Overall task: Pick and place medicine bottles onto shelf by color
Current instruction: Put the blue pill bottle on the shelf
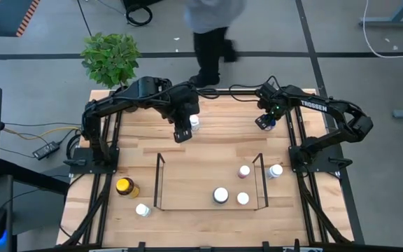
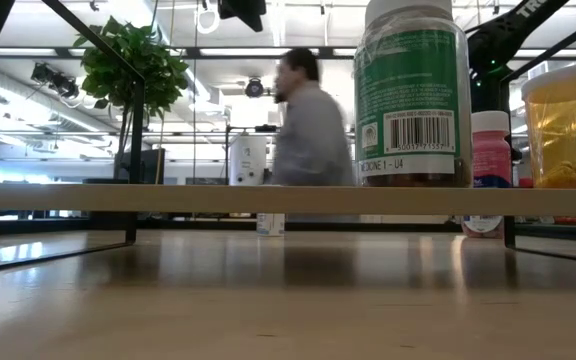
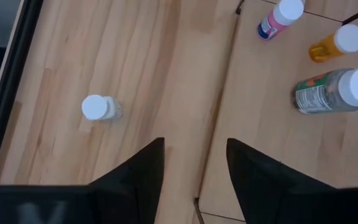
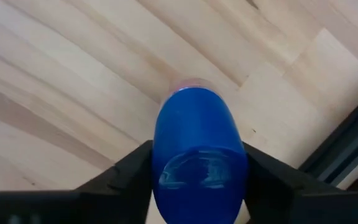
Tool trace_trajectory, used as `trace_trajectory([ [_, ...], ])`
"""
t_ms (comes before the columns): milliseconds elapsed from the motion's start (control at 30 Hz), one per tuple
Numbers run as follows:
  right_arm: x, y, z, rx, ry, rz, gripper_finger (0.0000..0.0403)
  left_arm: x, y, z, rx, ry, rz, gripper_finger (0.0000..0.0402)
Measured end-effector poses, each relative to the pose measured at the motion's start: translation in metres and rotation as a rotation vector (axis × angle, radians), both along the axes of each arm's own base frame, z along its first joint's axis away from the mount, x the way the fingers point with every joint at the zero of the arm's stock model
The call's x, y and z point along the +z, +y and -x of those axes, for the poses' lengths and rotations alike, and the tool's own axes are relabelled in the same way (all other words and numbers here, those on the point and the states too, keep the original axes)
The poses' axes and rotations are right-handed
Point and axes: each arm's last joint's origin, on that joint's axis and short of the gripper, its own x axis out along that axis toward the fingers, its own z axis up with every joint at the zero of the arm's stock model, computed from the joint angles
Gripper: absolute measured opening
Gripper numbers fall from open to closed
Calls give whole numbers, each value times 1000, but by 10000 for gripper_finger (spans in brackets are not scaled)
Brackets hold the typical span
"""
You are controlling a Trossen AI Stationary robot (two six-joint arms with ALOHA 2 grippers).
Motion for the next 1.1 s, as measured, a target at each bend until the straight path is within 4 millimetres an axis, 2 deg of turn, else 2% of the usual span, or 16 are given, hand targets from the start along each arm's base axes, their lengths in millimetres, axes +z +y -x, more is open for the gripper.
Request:
trace_trajectory([
  [67,0,0,0,-1,2,0,190,0,0,1,5,11,3,175],
  [367,5,1,-2,-53,-33,-47,190,-2,0,3,6,41,8,173],
  [500,26,3,-20,-14,-108,-20,190,-2,0,4,6,43,8,172],
  [600,52,8,-39,60,-160,52,190,-2,0,3,-3,44,4,173],
  [767,95,31,-71,215,-248,155,190,-2,0,3,-6,44,-1,172],
  [867,112,50,-85,279,-280,166,190,-2,0,3,-12,46,-13,172],
  [967,118,68,-101,324,-279,137,190,-2,1,3,-32,48,-26,173],
  [1100,117,92,-129,380,-257,90,190,5,3,11,-59,27,-48,172],
])
